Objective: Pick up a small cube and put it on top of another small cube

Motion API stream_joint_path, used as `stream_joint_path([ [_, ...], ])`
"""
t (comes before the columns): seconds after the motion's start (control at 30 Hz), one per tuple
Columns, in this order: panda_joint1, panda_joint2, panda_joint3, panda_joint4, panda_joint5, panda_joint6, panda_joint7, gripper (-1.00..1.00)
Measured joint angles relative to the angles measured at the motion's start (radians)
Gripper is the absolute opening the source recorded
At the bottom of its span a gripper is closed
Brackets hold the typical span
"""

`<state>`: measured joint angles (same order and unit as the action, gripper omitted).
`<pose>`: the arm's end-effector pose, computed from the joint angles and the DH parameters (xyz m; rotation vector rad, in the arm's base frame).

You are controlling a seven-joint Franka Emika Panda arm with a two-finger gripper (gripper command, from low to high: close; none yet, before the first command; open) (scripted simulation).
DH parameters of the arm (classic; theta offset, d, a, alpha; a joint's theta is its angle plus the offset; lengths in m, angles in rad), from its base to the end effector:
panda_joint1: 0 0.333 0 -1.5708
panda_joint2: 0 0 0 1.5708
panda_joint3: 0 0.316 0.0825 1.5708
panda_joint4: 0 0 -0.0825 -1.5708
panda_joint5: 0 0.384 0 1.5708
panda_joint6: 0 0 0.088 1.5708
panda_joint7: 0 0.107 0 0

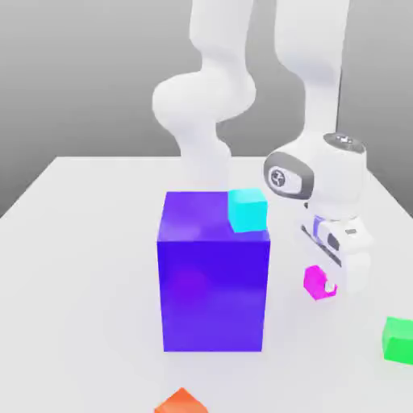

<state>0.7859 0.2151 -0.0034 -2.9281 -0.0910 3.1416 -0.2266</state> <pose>0.2195 0.2294 0.1328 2.6772 1.6417 -0.0022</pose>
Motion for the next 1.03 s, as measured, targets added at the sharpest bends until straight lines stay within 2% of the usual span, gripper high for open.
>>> stream_joint_path([
  [0.27,-0.022,-0.258,0.045,-0.035,0.093,-0.222,-0.054,-1.0],
  [0.77,-0.061,-0.065,-0.007,0.481,0.095,-0.546,0.455,-1.0],
  [0.9,-0.06,0.059,-0.013,0.522,0.102,-0.463,0.485,-1.0],
  [0.93,-0.061,0.093,-0.012,0.525,0.103,-0.432,0.485,1.0],
  [1.03,-0.061,0.093,-0.012,0.525,0.103,-0.432,0.485,1.0],
])
